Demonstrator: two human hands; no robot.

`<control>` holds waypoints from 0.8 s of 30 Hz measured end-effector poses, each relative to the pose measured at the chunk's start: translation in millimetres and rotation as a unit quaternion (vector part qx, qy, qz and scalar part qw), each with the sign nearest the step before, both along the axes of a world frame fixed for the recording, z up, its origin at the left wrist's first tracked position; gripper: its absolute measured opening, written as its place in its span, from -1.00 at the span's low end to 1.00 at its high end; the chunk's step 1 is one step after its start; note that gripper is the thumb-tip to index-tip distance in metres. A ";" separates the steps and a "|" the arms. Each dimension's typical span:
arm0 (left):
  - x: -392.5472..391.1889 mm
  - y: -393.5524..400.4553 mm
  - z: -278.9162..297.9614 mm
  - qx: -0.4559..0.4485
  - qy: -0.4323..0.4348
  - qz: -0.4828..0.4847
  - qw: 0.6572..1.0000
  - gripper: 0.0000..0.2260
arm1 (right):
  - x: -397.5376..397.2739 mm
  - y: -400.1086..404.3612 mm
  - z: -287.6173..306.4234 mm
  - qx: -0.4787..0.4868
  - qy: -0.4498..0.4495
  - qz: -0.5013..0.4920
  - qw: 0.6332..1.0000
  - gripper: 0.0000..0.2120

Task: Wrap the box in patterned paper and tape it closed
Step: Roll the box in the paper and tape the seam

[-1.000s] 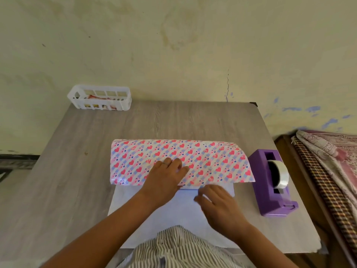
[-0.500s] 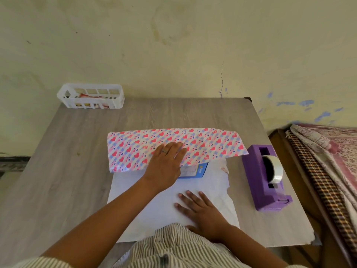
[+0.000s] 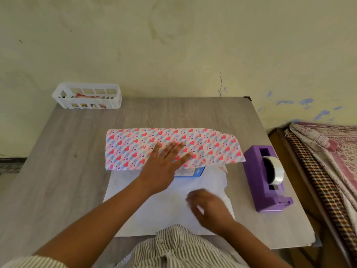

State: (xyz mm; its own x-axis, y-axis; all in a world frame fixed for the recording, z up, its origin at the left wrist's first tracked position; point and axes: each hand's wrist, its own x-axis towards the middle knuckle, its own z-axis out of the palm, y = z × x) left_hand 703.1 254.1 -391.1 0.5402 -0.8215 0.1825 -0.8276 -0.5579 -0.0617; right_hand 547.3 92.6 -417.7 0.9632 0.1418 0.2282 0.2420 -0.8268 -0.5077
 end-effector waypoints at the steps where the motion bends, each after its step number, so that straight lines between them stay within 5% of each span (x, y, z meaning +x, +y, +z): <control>1: -2.3 1.3 -3.5 0.000 0.001 0.003 1.000 -0.22 | 6.0 -3.8 23.0 0.021 -0.078 -0.059 0.995 -0.83; 4: -2.5 1.5 -2.2 -0.006 0.013 0.012 1.000 -0.21 | 41.4 -31.7 87.7 0.066 -0.155 -0.306 0.937 -0.80; 6: -1.9 1.2 0.0 -0.008 0.017 0.005 1.000 -0.22 | 74.8 -59.0 110.0 0.092 -0.023 -0.452 0.887 -0.58; 8: -1.7 1.5 1.0 -0.003 0.024 0.004 1.000 -0.23 | 105.2 -80.6 115.3 0.191 0.167 -0.496 0.830 -0.45; 11: -0.8 2.6 1.4 -0.004 0.031 0.009 0.999 -0.27 | 130.7 -103.0 108.0 0.394 0.306 -0.470 0.728 -0.70; 14: -0.3 4.2 1.5 -0.007 0.036 0.002 0.999 -0.30 | 132.5 -114.4 90.9 0.448 0.270 -0.480 0.704 -0.93; 19: 0.0 4.1 0.3 0.003 0.030 0.002 1.000 -0.28 | 119.2 -108.8 78.1 0.442 0.196 -0.492 0.724 -0.93; 24: 2.0 1.4 -1.3 0.030 0.037 0.010 0.999 -0.21 | 86.2 -75.5 54.3 0.582 0.125 -0.495 0.633 -0.78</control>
State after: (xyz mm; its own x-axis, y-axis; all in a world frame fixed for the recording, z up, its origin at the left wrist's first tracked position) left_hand 705.1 255.5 -392.5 0.5670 -0.8185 0.0923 -0.8197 -0.5718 -0.0348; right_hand 633.5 17.1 -363.4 0.4748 -0.6843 -0.5535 -0.3105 0.4582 -0.8329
